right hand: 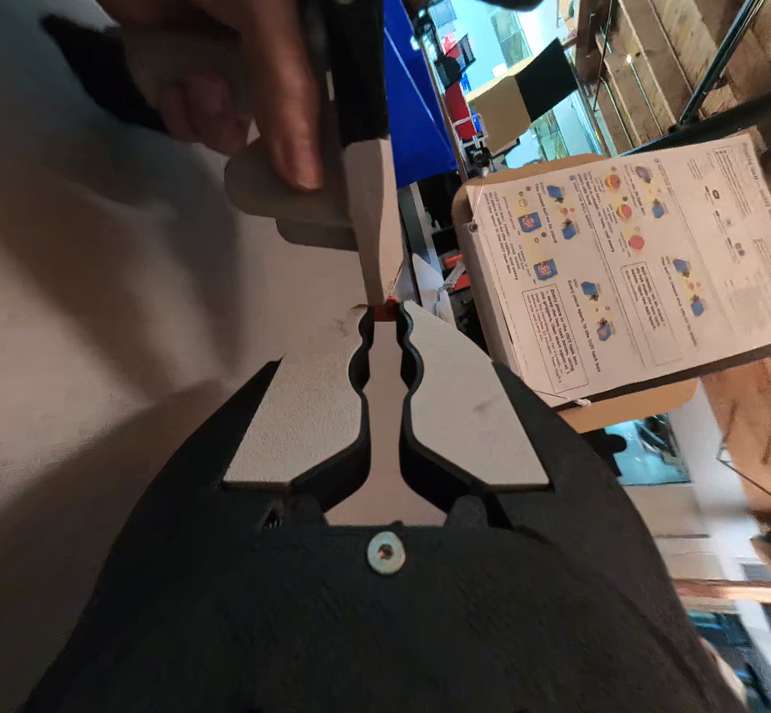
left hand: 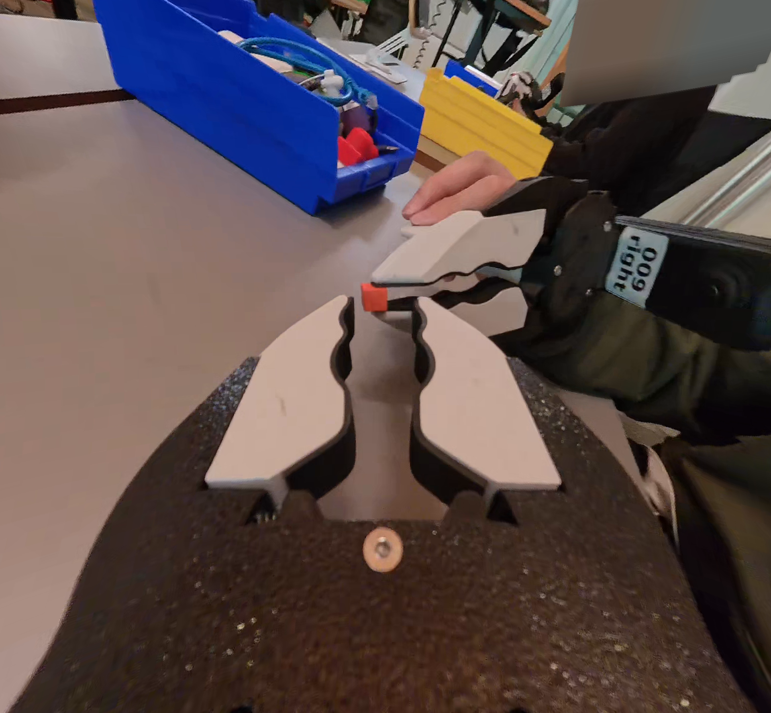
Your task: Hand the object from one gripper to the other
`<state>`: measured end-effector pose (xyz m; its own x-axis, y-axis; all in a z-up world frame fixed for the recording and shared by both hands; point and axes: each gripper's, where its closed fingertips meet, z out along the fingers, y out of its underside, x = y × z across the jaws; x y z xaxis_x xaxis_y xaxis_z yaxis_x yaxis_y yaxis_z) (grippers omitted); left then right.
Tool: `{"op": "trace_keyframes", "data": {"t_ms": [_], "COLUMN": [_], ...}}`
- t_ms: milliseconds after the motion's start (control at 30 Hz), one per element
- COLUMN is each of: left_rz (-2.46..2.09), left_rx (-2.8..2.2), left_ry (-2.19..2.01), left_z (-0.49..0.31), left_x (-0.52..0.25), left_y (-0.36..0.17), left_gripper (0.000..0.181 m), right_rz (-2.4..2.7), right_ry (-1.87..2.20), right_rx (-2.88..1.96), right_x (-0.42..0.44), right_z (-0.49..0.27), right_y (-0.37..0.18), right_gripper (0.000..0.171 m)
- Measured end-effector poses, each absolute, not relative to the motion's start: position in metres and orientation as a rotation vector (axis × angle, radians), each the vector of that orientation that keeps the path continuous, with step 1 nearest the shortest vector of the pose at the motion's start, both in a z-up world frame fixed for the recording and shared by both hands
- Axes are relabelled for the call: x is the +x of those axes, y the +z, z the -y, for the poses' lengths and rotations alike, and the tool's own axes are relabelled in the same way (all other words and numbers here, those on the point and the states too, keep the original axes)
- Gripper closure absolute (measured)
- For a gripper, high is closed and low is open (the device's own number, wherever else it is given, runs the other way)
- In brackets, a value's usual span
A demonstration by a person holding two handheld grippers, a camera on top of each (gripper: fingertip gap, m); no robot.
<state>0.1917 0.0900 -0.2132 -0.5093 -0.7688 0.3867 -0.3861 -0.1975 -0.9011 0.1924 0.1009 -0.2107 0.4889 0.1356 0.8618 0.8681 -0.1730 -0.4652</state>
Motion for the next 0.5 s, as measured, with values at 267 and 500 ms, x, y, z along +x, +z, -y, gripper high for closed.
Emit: {"op": "trace_keyframes", "data": {"t_ms": [267, 500], "left_rz": [-1.74, -1.762], "left_rx": [-1.395, -1.34], "left_ry": [-1.753, -1.72], "left_z": [-0.0916, -0.094], "left_x": [0.1948, 0.1931], "left_y": [-0.218, -0.2184], "left_gripper": [0.167, 0.171], "right_rz": [0.941, 0.858], "right_ry": [-0.881, -0.79], "right_rx": [-1.649, -1.659], "right_x": [0.1945, 0.1923], "right_z": [-0.1006, -0.1014], "right_y": [-0.2169, -0.2169], "right_gripper": [0.161, 0.161]}}
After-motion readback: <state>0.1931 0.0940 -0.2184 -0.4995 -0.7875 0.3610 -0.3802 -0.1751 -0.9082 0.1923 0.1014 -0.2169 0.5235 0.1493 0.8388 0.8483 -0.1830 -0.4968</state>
